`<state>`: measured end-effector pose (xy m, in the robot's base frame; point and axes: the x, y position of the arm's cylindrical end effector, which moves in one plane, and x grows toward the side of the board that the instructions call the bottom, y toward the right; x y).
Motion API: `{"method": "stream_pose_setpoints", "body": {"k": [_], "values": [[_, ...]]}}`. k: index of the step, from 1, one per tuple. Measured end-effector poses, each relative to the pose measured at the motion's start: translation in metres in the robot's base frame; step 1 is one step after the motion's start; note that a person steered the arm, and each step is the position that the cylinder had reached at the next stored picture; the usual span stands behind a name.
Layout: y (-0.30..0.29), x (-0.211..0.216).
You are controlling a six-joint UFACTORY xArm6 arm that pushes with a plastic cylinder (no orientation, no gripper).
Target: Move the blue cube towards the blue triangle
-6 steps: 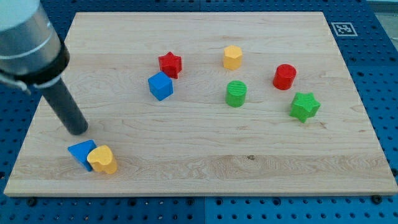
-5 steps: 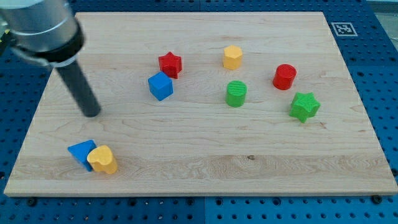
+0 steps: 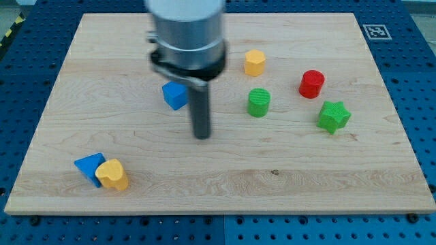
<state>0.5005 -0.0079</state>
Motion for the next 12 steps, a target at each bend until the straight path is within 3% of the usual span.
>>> {"method": "stream_pose_setpoints", "body": {"k": [2, 4, 12], "values": [[0.009, -0.070], [-0.036, -0.088], [-0.126, -0.039]]}}
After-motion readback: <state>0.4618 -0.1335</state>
